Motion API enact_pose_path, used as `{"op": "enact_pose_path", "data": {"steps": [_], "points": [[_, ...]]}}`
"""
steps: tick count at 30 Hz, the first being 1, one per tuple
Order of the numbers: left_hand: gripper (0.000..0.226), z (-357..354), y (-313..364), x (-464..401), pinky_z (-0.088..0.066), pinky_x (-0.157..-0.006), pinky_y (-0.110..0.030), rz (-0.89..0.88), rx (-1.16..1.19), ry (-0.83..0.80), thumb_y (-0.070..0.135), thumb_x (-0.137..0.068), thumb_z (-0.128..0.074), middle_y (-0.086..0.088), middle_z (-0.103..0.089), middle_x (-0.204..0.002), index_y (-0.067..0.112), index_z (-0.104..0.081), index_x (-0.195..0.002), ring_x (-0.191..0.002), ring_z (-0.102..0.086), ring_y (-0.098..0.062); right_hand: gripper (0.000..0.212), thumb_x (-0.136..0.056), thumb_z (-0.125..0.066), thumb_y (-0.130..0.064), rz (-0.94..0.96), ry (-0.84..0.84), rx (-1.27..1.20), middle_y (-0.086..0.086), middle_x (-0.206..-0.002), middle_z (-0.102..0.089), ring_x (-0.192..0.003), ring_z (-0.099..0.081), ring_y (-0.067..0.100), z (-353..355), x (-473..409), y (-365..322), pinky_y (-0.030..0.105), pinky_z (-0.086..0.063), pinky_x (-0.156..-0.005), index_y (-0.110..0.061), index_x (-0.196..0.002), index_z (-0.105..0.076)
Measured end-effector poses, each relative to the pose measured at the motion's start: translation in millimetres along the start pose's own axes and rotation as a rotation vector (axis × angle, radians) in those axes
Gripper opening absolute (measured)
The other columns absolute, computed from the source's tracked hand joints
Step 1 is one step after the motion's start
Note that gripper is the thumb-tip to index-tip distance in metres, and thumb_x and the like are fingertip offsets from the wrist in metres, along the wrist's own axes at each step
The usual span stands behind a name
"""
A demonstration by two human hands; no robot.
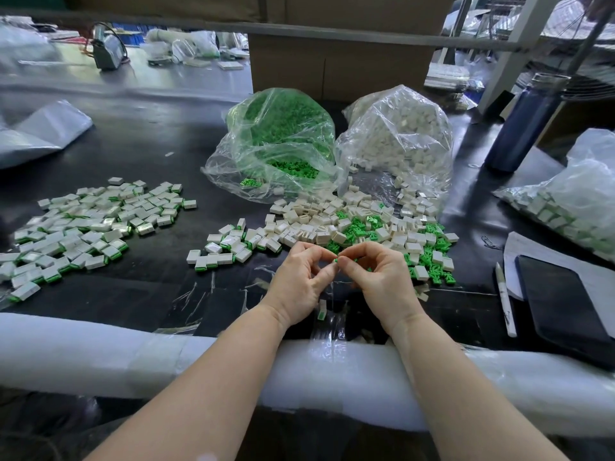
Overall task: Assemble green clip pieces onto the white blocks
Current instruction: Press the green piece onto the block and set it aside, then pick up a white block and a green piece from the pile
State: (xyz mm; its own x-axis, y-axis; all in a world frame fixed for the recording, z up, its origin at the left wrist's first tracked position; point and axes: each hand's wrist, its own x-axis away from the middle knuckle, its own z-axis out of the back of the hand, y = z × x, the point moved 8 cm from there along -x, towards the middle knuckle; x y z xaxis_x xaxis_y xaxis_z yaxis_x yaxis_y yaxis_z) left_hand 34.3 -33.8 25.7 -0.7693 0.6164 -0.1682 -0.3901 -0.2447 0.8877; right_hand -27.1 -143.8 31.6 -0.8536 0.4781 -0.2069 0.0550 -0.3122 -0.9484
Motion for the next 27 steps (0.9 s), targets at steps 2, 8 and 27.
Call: {"op": "enact_pose_path", "data": {"steps": [2, 8, 27], "points": [[0.015, -0.8, 0.6, 0.1, -0.049, -0.075, -0.022, -0.006, -0.019, -0.002, 0.02, -0.09, -0.059, 0.005, -0.046, -0.095, 0.009, -0.064, -0.1, -0.079, -0.053, -0.019, 0.011, -0.083, -0.067, -0.008, 0.014, 0.003, 0.073, 0.005, -0.077, -0.064, -0.071, -0.058, 0.016, -0.6, -1.1, 0.0, 0.03, -0.053, -0.068, -0.015, -0.077, -0.064], [0.009, 2.3, -3.3, 0.1, -0.048, -0.072, -0.023, 0.012, 0.017, 0.047, 0.018, -0.09, -0.059, -0.005, -0.064, -0.086, 0.014, -0.065, -0.096, -0.074, -0.056, -0.013, 0.006, -0.086, -0.064, -0.009, 0.011, 0.039, 0.122, 0.004, -0.081, -0.063, -0.074, -0.056, 0.012, 1.8, -1.6, -0.2, 0.018, -0.046, -0.07, -0.011, -0.081, -0.064], [0.04, 45.2, -30.8, 5.3, -0.014, -0.09, -0.005, 0.273, -0.241, 0.534, 0.008, -0.09, -0.056, -0.011, -0.028, -0.138, 0.0, -0.05, -0.128, -0.128, -0.03, -0.025, 0.013, -0.088, -0.059, -0.012, -0.034, 0.262, 0.642, 0.003, -0.104, -0.06, -0.104, -0.049, 0.021, 25.0, -2.0, 7.2, 0.032, -0.035, -0.09, -0.012, -0.099, -0.067]]}}
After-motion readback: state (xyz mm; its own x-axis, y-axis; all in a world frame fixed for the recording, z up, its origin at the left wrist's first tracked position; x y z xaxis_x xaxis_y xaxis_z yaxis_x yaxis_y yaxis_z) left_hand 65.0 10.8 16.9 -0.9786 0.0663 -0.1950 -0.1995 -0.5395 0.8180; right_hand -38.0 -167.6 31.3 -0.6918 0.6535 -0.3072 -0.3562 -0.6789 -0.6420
